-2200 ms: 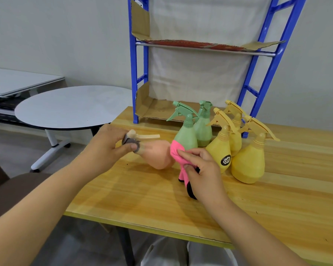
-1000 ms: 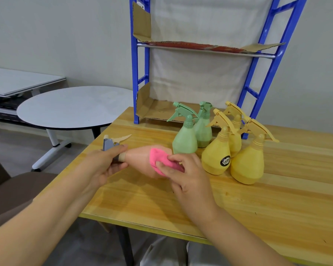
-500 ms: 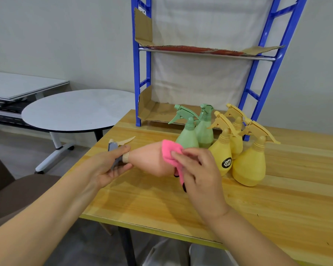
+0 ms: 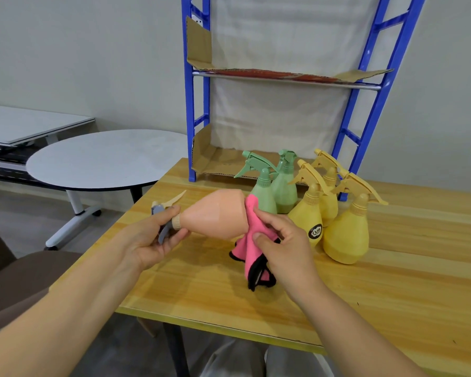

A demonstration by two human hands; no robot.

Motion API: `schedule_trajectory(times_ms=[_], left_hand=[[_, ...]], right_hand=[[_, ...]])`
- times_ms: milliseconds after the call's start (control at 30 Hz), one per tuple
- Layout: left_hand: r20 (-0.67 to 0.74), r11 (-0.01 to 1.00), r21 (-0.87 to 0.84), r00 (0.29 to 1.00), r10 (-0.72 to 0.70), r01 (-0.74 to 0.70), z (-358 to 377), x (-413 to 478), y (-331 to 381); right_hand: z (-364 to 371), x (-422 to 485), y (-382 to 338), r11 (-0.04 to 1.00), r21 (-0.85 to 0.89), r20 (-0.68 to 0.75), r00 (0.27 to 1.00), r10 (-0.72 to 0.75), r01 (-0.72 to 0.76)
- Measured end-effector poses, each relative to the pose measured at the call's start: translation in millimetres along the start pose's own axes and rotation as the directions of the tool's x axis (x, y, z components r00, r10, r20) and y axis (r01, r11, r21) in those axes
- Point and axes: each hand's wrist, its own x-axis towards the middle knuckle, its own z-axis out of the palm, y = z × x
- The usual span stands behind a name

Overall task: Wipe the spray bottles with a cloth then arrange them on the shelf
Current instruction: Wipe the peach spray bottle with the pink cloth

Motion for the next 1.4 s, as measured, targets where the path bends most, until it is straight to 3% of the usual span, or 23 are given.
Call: schedule_trajectory(times_ms=[233,333,600,767,867,967,1067,1133,1200,1300,1400], left_hand=[[-0.005,0.999,0.027,0.999,0.034,-0.034,5,-2,1],[0.007,0.991,0.119,0.998,0.061,-0.061,6,-2,2],[-0.021,0.997,0.066,0.999,0.048,-0.047,12,-3,3],[-0.04,0.994,0.093,0.997,0.069,-0.065,14,-3,4],[-0.021,0.987,0.122,0.994,0.109,-0.106,12,-2,7],[-0.005,0.953,0.227,0.978,0.207,-0.201,12,0,13],[0.041,0.813,0.471,0.929,0.368,-0.342,15,0,21],[0.117,0.624,0.663,0.881,0.458,-0.413,17,1,25],[0.192,0.375,0.824,0.832,0.52,-0.424,21,2,28],[0.314,0.042,0.915,0.774,0.55,-0.402,32,1,27],[0.396,-0.191,0.917,0.751,0.528,-0.349,45,-3,28]], right_hand=[[-1,-8,-15,0.992,0.106,-0.018,0.997,-0.073,0.075],[-7,-3,-29,0.968,0.238,0.016,0.996,-0.087,0.081],[-5,-3,-21,0.96,0.191,0.072,0.972,-0.222,0.205],[-4,-12,-6,0.971,0.132,0.069,0.976,-0.208,0.198],[-6,-11,7,0.985,0.026,0.12,0.978,-0.171,0.169],[-10,-10,16,0.959,-0.165,0.103,0.971,-0.217,0.232],[-14,-9,16,0.936,-0.247,0.045,0.968,-0.248,0.251],[-16,-9,15,0.942,-0.244,0.023,0.972,-0.233,0.231],[-17,-8,14,0.944,-0.243,0.02,0.974,-0.226,0.224],[-16,-9,13,0.945,-0.241,0.033,0.975,-0.218,0.219],[-14,-10,13,0.949,-0.224,0.041,0.975,-0.218,0.222]])
